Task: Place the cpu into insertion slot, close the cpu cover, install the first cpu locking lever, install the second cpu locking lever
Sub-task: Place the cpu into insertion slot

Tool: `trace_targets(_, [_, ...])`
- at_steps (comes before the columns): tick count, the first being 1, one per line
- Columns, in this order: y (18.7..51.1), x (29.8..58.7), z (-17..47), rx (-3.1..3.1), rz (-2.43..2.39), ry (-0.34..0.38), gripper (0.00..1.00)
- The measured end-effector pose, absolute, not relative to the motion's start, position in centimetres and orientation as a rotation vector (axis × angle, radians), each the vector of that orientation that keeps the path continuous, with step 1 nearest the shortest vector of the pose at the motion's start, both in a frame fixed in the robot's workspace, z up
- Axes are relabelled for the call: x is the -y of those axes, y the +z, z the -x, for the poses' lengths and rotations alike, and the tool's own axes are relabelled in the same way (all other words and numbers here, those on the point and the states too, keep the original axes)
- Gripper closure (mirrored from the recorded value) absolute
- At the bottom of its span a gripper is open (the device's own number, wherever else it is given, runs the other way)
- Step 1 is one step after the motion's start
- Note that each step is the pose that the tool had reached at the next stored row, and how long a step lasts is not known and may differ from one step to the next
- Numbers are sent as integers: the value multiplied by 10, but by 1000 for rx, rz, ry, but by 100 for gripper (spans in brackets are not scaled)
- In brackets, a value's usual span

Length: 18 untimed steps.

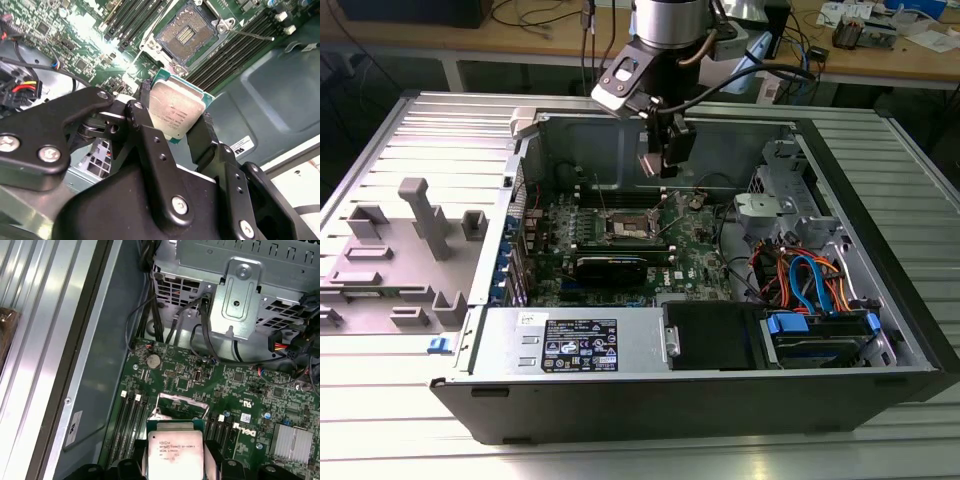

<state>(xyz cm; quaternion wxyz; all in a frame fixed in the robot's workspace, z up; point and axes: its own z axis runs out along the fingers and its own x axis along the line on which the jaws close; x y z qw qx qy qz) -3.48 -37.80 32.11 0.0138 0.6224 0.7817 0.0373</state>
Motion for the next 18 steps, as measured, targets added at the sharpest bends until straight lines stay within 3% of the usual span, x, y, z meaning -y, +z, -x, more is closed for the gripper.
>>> trace_targets(18, [320, 378, 35, -2411, -1967, 116, 46])
